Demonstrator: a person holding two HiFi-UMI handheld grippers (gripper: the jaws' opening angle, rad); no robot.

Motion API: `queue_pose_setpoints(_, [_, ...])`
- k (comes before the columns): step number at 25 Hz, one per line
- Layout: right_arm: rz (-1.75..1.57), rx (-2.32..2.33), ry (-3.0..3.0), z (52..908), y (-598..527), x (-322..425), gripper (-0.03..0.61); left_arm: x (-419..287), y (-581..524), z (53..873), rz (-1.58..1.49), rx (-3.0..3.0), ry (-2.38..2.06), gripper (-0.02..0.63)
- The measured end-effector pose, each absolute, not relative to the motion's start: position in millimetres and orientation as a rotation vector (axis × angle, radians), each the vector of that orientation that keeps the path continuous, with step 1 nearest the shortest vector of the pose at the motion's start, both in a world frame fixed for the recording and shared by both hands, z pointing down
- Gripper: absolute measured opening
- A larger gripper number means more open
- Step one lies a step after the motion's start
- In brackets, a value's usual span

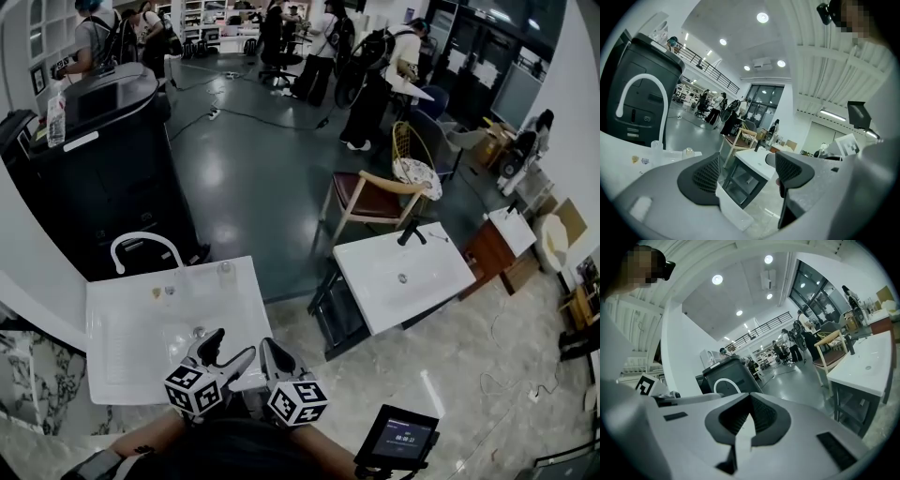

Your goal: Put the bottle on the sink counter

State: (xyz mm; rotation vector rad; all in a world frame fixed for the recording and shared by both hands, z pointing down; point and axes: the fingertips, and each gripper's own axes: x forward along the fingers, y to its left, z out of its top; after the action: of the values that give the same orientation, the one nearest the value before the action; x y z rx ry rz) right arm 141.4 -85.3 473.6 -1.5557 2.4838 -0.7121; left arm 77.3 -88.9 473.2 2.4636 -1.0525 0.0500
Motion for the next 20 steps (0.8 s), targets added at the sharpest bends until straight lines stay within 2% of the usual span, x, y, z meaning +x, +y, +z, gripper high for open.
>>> queue_pose_setpoints(9, [-0.622, -1.567, 2.504, 461, -85, 141, -0.005, 80, -87, 465, 0.043, 2.492, -1.041, 0.369])
queue_pose_setpoints(11, [-0.613, -1.572, 2.501, 460, -86, 142, -0.005, 77, -88, 461, 0.011, 2.488, -1.056, 0.262])
queue_pose_setpoints(13, [-0.610, -1.573, 2.500, 459, -86, 143, -0.005, 72, -89, 458, -0.030, 2.475, -1.074, 0.091])
queue_pose_setpoints(16, [-0.599, -1.569, 2.506, 460, -85, 143, -0.005, 72, -88, 458, -0.048, 2.466, -1.072, 0.031])
queue_pose_setpoints(20, [-0.582, -1.565, 2.509, 459, -84, 146, -0.005, 76, -88, 461, -0.037, 2.460, -1.062, 0.031])
